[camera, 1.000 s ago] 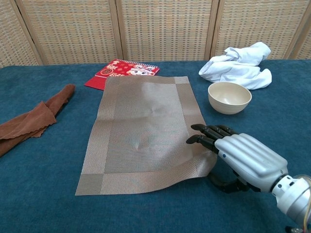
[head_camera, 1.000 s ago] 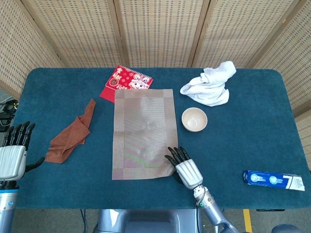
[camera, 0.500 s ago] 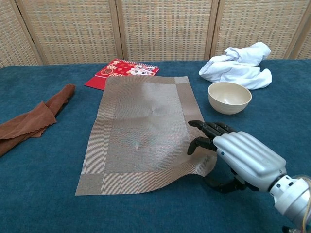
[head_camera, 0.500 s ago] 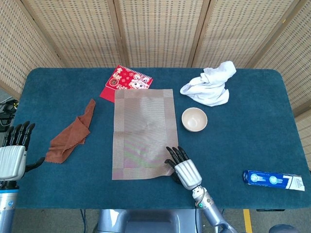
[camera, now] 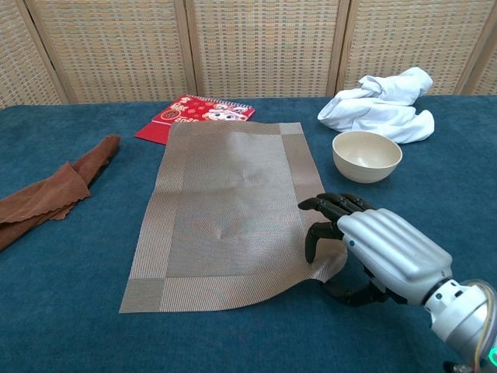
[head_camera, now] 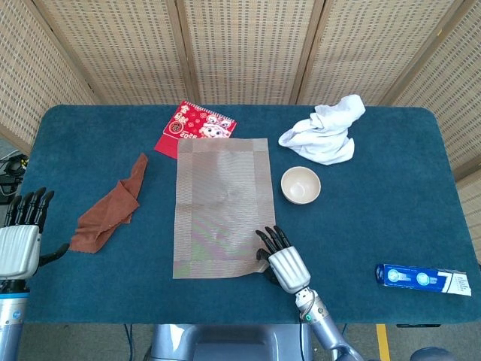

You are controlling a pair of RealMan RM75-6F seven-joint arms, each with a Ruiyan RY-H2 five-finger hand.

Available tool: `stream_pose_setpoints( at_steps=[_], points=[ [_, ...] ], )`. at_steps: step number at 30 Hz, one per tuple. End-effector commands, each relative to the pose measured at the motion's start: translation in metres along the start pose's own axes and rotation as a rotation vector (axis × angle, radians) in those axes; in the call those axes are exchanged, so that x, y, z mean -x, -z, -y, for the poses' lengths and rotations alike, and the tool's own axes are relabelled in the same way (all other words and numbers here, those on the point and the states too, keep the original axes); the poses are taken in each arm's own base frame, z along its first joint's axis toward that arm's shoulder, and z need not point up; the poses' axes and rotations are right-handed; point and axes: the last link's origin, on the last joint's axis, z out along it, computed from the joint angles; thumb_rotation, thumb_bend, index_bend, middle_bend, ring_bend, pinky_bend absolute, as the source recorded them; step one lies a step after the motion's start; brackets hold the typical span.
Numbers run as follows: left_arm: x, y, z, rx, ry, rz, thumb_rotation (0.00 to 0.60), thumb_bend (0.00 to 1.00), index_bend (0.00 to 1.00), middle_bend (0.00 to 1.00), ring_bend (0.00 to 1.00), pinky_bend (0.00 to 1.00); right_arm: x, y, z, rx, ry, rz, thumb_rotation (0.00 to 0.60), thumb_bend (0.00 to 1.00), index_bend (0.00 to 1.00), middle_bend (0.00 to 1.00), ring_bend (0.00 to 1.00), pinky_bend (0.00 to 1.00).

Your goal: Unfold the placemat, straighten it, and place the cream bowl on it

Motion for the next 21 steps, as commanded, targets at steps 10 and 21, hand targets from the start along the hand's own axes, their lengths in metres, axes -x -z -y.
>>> stream_pose_setpoints(
  at_steps=[10, 21],
  points=[
    [0.0001, -0.0004, -0.0003, -0.001, 0.000, -0.001, 0.600, 0.12, 0.00, 0.00, 0.00, 0.00, 0.0003, -0.0003, -0.0006, 0.008, 0.002, 0.000, 0.600, 0.51, 0.55, 0.22, 0.00, 0.00],
    [-0.0004, -0.0006, -0.0001, -0.002, 0.003, -0.001, 0.600, 0.12, 0.00, 0.00, 0.00, 0.00, 0.0012, 0.0000, 0.0017, 0.010, -0.015, 0.000, 0.600, 0.57, 0.63, 0.28, 0.00, 0.00]
  ],
)
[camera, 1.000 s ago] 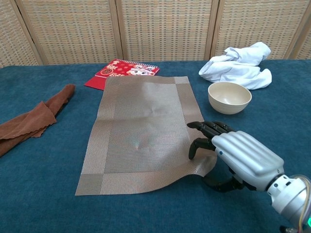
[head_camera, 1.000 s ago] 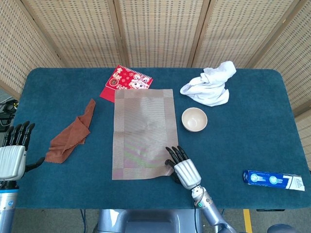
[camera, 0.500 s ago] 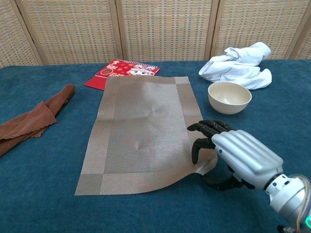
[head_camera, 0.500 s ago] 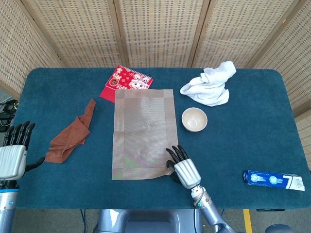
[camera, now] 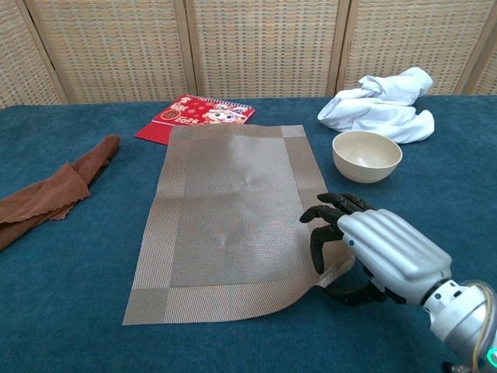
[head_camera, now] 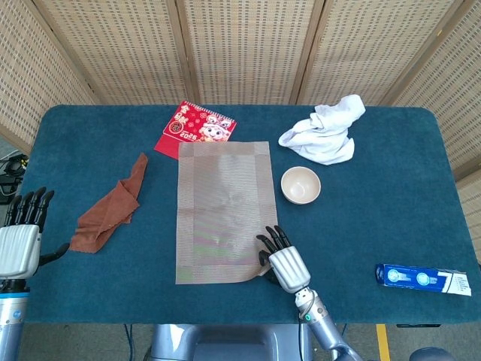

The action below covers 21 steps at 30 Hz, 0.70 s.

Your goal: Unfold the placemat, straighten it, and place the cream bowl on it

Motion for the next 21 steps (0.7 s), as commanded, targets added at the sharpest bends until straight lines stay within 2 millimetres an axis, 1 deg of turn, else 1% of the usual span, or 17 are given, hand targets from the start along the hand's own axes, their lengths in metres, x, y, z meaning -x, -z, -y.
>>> stream_pose_setpoints(
  at_steps=[1, 4, 11, 21],
  points=[
    [0.000, 0.000, 0.000, -0.001, 0.000, -0.001, 0.600, 0.12, 0.00, 0.00, 0.00, 0.00, 0.000, 0.000, 0.000, 0.001, -0.002, 0.000, 0.600, 0.58, 0.63, 0.28, 0.00, 0.00],
    [0.000, 0.000, 0.000, -0.001, 0.001, -0.001, 0.600, 0.12, 0.00, 0.00, 0.00, 0.00, 0.000, 0.000, 0.001, 0.002, -0.006, 0.000, 0.600, 0.59, 0.64, 0.29, 0.00, 0.00],
    [0.000, -0.001, 0.000, -0.002, 0.000, -0.001, 0.600, 0.12, 0.00, 0.00, 0.00, 0.00, -0.003, 0.000, -0.001, 0.005, 0.004, -0.008, 0.600, 0.59, 0.65, 0.30, 0.00, 0.00],
    [-0.001, -0.001, 0.000, -0.005, 0.000, -0.006, 0.600, 0.12, 0.00, 0.00, 0.00, 0.00, -0.017, -0.001, -0.011, 0.023, 0.029, -0.039, 0.600, 0.59, 0.65, 0.30, 0.00, 0.00]
  ],
)
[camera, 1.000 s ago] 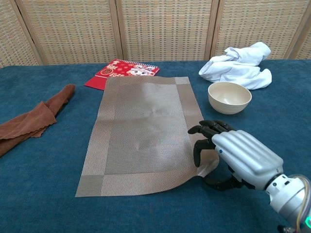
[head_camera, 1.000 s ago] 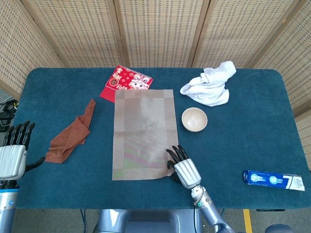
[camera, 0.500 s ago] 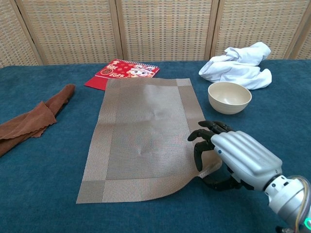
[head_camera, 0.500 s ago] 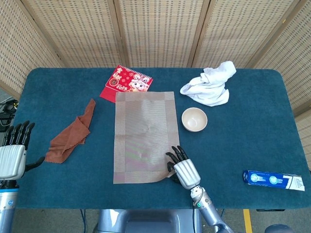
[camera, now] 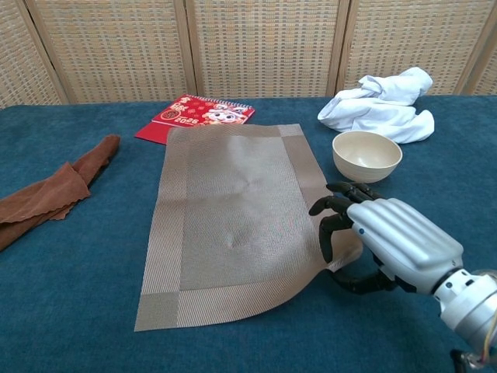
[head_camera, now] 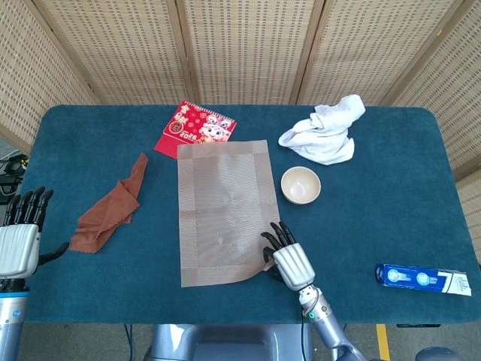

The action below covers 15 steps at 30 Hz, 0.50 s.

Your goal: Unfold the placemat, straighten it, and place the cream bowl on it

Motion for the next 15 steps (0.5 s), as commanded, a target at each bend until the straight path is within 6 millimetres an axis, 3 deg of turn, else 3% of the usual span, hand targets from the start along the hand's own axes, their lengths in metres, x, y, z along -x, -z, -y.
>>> stream_pose_setpoints(
  at_steps=[1, 7, 15],
  points=[
    [0.000, 0.000, 0.000, 0.000, 0.001, -0.002, 0.600, 0.12, 0.00, 0.00, 0.00, 0.00, -0.005, 0.000, -0.005, 0.012, 0.005, -0.013, 0.600, 0.59, 0.65, 0.30, 0.00, 0.00],
    [0.000, -0.001, 0.001, -0.005, 0.001, 0.003, 0.600, 0.12, 0.00, 0.00, 0.00, 0.00, -0.024, 0.001, -0.030, 0.070, 0.021, -0.055, 0.600, 0.59, 0.64, 0.30, 0.00, 0.00],
    [0.002, -0.001, -0.002, -0.001, -0.007, 0.008, 0.600, 0.12, 0.00, 0.00, 0.00, 0.00, -0.041, 0.004, -0.046, 0.098, 0.029, -0.092, 0.600, 0.59, 0.64, 0.30, 0.00, 0.00]
  ],
)
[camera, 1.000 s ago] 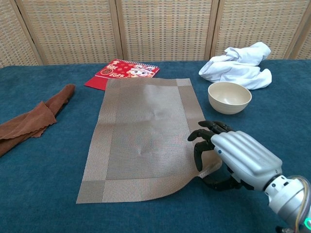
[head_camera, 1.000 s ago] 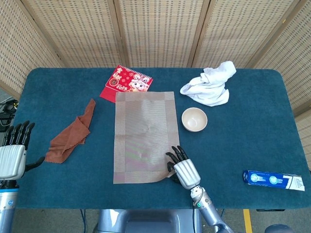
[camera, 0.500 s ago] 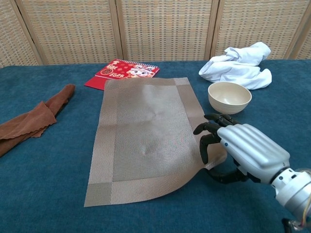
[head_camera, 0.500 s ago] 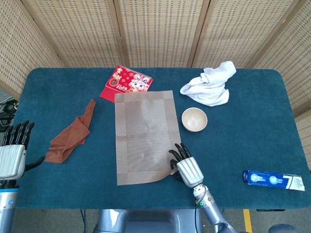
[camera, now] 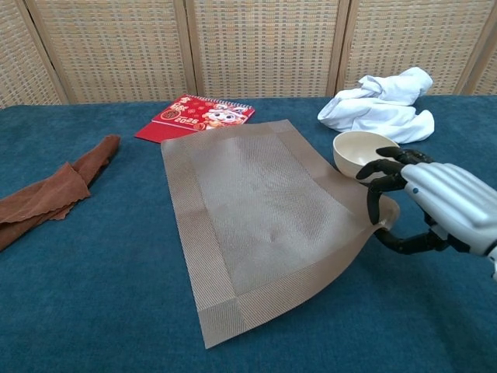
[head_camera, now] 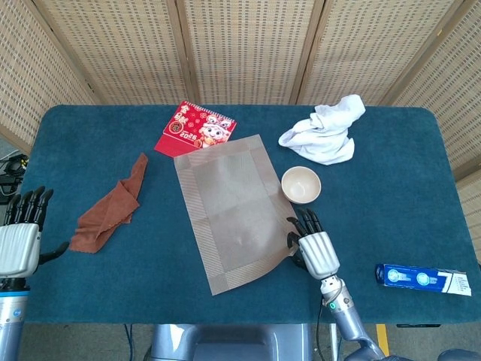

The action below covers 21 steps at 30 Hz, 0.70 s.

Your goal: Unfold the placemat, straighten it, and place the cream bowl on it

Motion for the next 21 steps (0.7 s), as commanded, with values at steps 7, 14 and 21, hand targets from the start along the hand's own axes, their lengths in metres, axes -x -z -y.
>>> stream_pose_setpoints(
  at_steps=[7, 14, 21],
  points=[
    [0.001, 0.000, -0.002, 0.001, -0.006, 0.001, 0.600, 0.12, 0.00, 0.00, 0.00, 0.00, -0.019, -0.006, -0.016, 0.034, 0.017, -0.043, 0.600, 0.59, 0.64, 0.30, 0.00, 0.00],
    [0.002, 0.000, -0.002, 0.001, -0.010, 0.003, 0.600, 0.12, 0.00, 0.00, 0.00, 0.00, -0.029, -0.013, -0.030, 0.067, 0.036, -0.055, 0.600, 0.59, 0.65, 0.30, 0.00, 0.00],
    [0.003, 0.000, -0.002, -0.002, -0.013, 0.004, 0.600, 0.12, 0.00, 0.00, 0.00, 0.00, -0.033, -0.021, -0.041, 0.100, 0.051, -0.056, 0.600, 0.59, 0.65, 0.30, 0.00, 0.00]
  ],
)
